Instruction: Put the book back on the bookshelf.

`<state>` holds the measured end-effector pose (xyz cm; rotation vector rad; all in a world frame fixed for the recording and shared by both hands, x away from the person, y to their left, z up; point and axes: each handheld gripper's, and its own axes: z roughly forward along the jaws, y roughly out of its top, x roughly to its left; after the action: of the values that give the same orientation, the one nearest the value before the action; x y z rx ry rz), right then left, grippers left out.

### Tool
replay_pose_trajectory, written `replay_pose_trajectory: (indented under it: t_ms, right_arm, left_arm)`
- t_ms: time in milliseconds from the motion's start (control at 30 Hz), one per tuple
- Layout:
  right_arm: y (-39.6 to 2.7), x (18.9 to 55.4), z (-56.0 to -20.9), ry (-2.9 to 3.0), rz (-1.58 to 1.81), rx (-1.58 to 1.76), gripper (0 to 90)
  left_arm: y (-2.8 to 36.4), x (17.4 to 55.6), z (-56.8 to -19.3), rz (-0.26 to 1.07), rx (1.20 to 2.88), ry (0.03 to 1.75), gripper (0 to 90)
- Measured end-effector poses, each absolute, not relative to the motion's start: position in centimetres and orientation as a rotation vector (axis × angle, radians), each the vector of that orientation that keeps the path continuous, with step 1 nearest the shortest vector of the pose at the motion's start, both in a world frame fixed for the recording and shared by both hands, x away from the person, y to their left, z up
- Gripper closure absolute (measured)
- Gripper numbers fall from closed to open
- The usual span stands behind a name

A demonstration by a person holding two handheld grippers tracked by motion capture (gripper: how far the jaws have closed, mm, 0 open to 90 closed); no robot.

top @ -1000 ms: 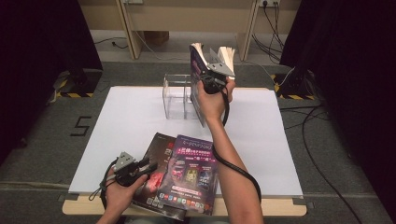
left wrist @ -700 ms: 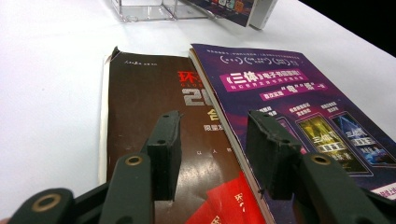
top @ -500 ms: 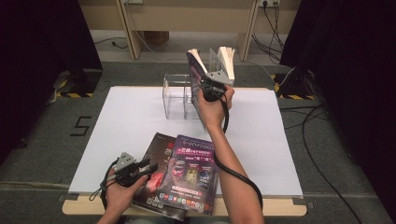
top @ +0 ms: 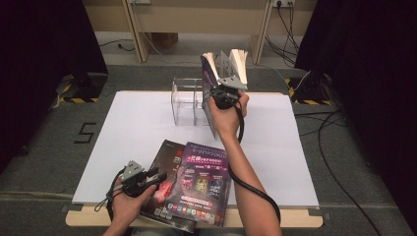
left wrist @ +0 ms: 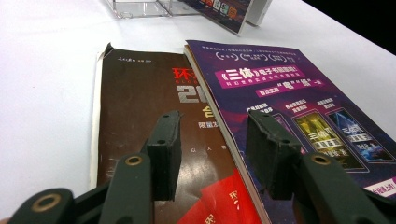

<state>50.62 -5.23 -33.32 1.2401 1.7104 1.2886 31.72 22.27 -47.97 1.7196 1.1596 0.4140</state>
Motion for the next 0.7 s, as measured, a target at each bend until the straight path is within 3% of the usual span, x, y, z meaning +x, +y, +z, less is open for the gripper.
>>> replay_pose_trajectory:
  t_ms: [367, 700]
  right_arm:
    - [-5.3, 51.6, -33.3, 1.725, 1.277, 1.29, 70.7]
    - [-5.3, 51.9, -33.2, 1.73, 1.224, 1.34, 82.2]
  left_arm:
    - [22.3, 31.8, -48.0, 0.415, 1.722, 1.159, 54.7]
    - [22.3, 31.7, -48.0, 0.416, 1.723, 1.16, 54.7]
